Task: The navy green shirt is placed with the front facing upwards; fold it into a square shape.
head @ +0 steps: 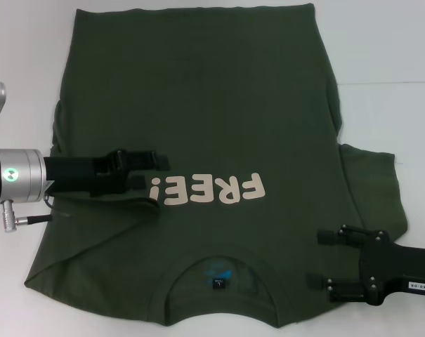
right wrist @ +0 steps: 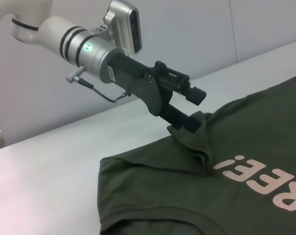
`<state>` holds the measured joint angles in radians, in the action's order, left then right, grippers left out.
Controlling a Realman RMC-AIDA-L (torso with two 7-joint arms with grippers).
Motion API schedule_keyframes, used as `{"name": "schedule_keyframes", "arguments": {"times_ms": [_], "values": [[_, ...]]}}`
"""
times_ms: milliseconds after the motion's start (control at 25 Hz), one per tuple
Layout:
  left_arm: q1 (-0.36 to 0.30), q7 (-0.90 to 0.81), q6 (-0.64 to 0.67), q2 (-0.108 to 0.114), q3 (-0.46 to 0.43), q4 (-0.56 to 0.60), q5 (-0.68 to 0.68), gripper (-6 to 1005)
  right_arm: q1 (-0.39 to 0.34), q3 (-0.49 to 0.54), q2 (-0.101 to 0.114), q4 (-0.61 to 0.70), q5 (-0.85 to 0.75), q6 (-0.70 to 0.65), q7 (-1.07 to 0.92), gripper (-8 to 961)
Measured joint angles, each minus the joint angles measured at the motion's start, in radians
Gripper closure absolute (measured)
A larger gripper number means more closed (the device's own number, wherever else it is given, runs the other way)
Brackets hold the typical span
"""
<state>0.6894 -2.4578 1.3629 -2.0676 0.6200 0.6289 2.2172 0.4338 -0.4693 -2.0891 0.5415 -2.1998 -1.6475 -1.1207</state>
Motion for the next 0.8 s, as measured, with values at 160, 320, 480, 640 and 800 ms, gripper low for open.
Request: {"name": "schedule_keyframes", "arguments": {"times_ms": [160,320,480,640,800], "values": [[-0.006,-0.018,0.006,0.029,-0.001,0.01,0.007,221,-0.001,0.001,0.0,0.0,0.0,0.0,0.0,60],[-0.027,-0.089,0.0,0.082,-0.067,0.038,0.084,222,0.0,0.001,0.002,0.0,0.0,0.004,-0.002,60],[-0.033,-0.104,-0.06,0.092,-0.156,0.054,0.209,222,0.003,0.002,0.001,0.0,0.0,0.013,-0.001,61],[-0.047,-0.107,-0.13,0.091,-0.182,0.058,0.264,222,0.006,0.002,0.0,0.0,0.0,0.017,-0.002,61],[-0.055,-0.108,-0.156,0.088,-0.197,0.052,0.266,222,0.007,0.002,0.001,0.001,0.0,0.017,-0.002,62]]}}
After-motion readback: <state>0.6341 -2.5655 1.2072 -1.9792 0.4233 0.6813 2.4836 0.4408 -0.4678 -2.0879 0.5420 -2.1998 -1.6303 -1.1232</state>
